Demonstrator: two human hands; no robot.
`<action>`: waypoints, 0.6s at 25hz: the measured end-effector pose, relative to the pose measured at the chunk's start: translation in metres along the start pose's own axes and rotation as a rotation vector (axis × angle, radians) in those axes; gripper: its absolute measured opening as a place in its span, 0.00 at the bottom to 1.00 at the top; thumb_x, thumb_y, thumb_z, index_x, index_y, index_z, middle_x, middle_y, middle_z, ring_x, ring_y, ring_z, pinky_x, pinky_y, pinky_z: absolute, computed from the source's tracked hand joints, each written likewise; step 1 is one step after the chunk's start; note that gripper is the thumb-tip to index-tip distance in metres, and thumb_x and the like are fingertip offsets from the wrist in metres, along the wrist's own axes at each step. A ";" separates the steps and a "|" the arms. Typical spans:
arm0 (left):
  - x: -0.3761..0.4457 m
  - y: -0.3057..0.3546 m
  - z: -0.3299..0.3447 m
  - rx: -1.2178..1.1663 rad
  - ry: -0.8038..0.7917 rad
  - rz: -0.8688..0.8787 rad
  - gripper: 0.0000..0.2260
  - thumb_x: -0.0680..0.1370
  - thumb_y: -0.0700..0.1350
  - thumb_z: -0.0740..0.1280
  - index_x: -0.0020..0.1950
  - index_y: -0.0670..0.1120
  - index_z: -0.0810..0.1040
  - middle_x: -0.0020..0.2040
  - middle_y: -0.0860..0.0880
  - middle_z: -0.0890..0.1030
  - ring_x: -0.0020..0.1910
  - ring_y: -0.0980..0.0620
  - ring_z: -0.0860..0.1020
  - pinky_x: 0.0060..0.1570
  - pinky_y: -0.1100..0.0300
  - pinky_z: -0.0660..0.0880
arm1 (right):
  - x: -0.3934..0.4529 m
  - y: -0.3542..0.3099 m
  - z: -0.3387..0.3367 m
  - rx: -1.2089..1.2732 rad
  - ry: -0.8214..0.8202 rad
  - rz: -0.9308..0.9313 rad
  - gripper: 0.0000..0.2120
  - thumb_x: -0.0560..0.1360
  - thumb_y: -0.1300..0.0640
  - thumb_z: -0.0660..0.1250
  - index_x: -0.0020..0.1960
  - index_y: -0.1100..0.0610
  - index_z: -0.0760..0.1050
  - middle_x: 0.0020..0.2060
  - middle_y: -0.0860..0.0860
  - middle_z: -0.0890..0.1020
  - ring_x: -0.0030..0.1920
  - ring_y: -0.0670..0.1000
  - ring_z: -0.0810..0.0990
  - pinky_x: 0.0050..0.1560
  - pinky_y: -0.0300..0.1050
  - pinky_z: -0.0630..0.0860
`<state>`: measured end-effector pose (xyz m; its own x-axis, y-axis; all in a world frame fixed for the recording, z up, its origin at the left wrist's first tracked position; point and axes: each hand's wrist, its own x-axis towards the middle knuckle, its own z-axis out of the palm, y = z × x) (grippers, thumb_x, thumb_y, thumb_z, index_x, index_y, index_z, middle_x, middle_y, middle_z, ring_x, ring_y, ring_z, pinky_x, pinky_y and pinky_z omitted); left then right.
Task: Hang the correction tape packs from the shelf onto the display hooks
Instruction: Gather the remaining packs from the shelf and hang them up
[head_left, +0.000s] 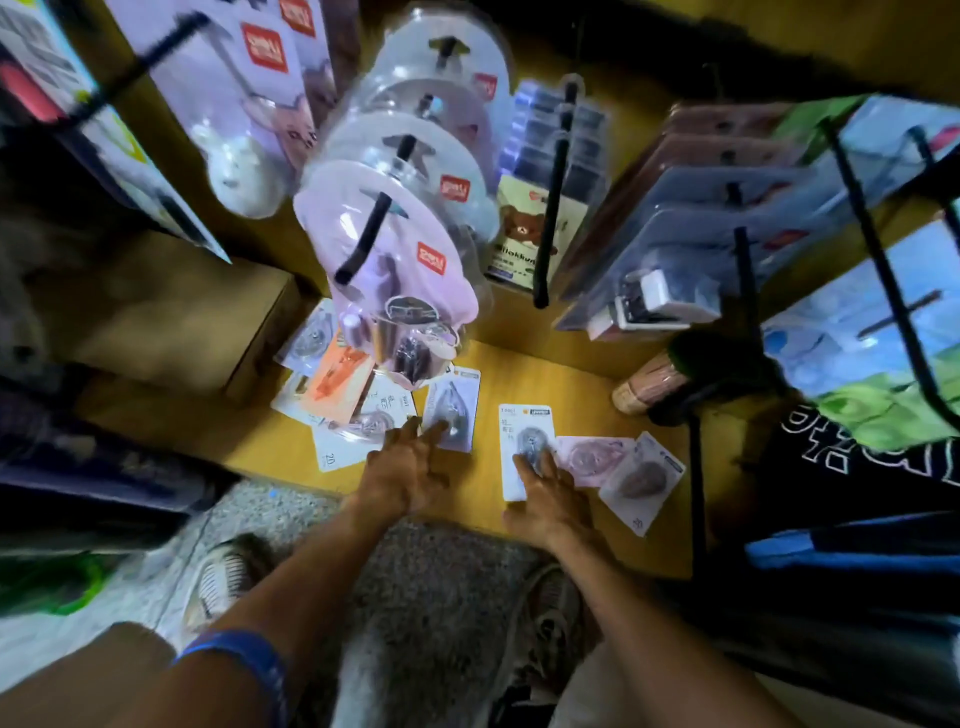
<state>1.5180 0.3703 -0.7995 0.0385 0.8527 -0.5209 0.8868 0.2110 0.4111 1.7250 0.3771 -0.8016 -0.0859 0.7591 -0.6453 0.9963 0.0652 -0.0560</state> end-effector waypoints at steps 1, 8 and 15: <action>0.011 0.005 0.007 0.100 -0.034 0.047 0.38 0.75 0.54 0.67 0.80 0.55 0.49 0.80 0.46 0.51 0.77 0.42 0.55 0.69 0.44 0.65 | 0.007 0.003 0.003 -0.009 -0.032 0.001 0.39 0.75 0.44 0.64 0.80 0.44 0.48 0.80 0.50 0.43 0.77 0.60 0.55 0.71 0.57 0.64; 0.046 -0.019 0.033 0.395 -0.102 0.245 0.38 0.74 0.63 0.55 0.76 0.57 0.36 0.79 0.52 0.37 0.79 0.47 0.49 0.73 0.50 0.59 | 0.010 0.014 0.023 0.013 -0.096 -0.077 0.36 0.77 0.47 0.63 0.80 0.43 0.50 0.80 0.47 0.40 0.75 0.61 0.59 0.70 0.55 0.64; -0.004 0.000 0.079 0.222 -0.089 0.340 0.42 0.65 0.65 0.47 0.79 0.53 0.58 0.80 0.48 0.53 0.77 0.41 0.57 0.69 0.47 0.64 | -0.015 0.017 0.049 0.136 0.125 -0.129 0.32 0.74 0.51 0.66 0.76 0.47 0.61 0.77 0.52 0.57 0.74 0.60 0.61 0.67 0.54 0.69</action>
<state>1.5545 0.3291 -0.8561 0.3777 0.8094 -0.4496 0.8940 -0.1922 0.4048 1.7431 0.3354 -0.8306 -0.2040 0.8249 -0.5272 0.9670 0.0859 -0.2397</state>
